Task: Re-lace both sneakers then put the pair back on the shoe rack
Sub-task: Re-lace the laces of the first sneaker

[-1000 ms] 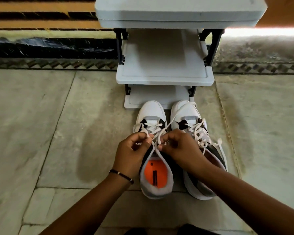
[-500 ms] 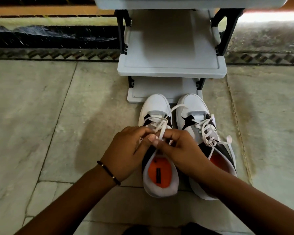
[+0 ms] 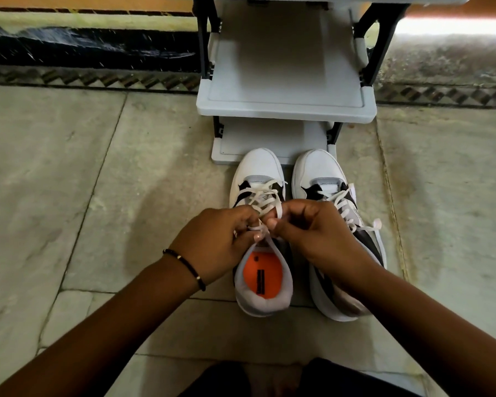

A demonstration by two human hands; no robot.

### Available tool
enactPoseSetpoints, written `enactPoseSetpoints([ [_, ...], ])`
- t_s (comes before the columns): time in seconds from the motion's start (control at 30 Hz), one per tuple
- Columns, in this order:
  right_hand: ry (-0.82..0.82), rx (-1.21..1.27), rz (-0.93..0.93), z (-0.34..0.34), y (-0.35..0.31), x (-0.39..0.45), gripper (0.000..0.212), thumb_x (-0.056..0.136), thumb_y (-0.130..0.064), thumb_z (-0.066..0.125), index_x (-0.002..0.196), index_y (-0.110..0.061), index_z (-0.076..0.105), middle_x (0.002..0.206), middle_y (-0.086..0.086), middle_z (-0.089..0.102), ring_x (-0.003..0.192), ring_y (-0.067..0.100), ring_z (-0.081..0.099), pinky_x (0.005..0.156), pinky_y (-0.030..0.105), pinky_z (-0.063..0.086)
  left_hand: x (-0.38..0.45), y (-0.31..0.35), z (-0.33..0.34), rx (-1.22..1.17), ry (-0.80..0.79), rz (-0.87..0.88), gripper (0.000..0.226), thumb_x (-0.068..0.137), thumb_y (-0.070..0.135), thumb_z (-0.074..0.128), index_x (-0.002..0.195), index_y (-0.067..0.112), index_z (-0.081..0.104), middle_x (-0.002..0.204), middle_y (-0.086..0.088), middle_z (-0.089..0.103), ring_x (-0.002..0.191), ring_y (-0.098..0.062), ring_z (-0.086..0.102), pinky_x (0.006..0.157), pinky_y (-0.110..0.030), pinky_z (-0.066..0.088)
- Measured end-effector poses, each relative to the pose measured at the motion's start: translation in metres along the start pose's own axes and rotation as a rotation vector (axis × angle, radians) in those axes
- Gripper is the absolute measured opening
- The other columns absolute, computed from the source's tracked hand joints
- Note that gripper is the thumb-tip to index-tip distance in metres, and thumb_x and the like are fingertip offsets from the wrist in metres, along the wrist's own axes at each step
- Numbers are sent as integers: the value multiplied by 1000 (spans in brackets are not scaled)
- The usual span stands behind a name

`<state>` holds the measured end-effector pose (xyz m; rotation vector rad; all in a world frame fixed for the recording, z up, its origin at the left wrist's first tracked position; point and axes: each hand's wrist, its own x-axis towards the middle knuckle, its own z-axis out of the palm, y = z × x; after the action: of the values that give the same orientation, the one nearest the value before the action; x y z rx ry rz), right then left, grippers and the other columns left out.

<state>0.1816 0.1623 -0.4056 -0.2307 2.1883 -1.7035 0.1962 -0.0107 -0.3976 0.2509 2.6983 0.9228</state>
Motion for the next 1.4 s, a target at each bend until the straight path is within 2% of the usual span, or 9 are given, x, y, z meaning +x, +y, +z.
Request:
enactPoseSetpoints([
  [0.13, 23, -9, 0, -3, -1, 0, 6, 82, -9, 65, 85, -10, 70, 80, 19, 71, 75, 37, 67, 73, 57, 53, 3, 1, 7, 17, 79, 41, 15, 77, 35, 65, 77, 21, 58, 90, 4, 48, 79, -12, 49, 63, -24, 42],
  [0.33, 52, 31, -41, -2, -5, 1, 7, 79, -3, 68, 81, -9, 69, 78, 20, 70, 74, 36, 67, 72, 49, 57, 7, 4, 20, -31, 237, -9, 23, 79, 33, 58, 66, 14, 62, 87, 2, 49, 80, -14, 49, 62, -22, 40],
  [0.47, 93, 121, -21, -2, -11, 1, 7, 77, 3, 68, 80, -3, 68, 80, 19, 70, 71, 25, 67, 64, 24, 56, 2, 16, 18, -517, 208, -159, 22, 87, 15, 55, 97, 33, 62, 106, 0, 53, 88, -8, 53, 73, -3, 42],
  [0.53, 101, 118, -9, -3, -13, 1, 7, 77, 2, 68, 82, -2, 68, 81, 21, 69, 72, 29, 67, 64, 25, 57, -2, 19, 17, -737, 156, -183, 32, 89, 11, 50, 103, 39, 56, 112, -4, 58, 99, -10, 59, 81, -12, 49],
  [0.67, 83, 99, -1, -1, -16, 0, 7, 77, 1, 68, 80, -5, 68, 75, 12, 69, 66, 17, 66, 62, 20, 54, -7, 31, 7, -1023, 128, -180, 29, 91, 7, 43, 107, 26, 58, 93, 4, 63, 71, 7, 63, 54, -7, 45],
  [0.83, 113, 149, 9, -7, -19, -2, 7, 77, 1, 68, 79, -6, 68, 78, 11, 72, 72, 20, 68, 68, 23, 55, -6, 24, -10, -1214, 219, -286, 19, 85, 29, 48, 76, 32, 64, 76, 19, 66, 75, 1, 57, 66, -23, 39],
  [1.07, 208, 247, 67, -40, -26, 2, 11, 81, 4, 60, 81, -6, 64, 73, 6, 75, 64, 18, 68, 60, 26, 57, -1, -9, -34, -1662, 336, -384, 26, 92, 27, 40, 74, 21, 57, 53, 11, 62, 62, -4, 66, 68, -25, 59],
  [1.27, 335, 253, 80, -70, -28, -1, 12, 82, 4, 58, 77, -7, 62, 61, 4, 73, 54, 18, 68, 54, 27, 57, -5, -36, -35, -1561, 489, -479, 23, 94, 22, 39, 80, 16, 57, 45, 11, 53, 43, -1, 51, 50, -16, 51],
  [1.4, 454, 96, 87, -97, -27, -4, 17, 82, 5, 58, 77, -11, 62, 60, -1, 72, 53, 15, 68, 52, 26, 57, -11, -49, -39, -1104, 565, -499, 18, 91, 15, 47, 84, 14, 64, 55, 9, 65, 56, -6, 64, 58, -21, 58],
])
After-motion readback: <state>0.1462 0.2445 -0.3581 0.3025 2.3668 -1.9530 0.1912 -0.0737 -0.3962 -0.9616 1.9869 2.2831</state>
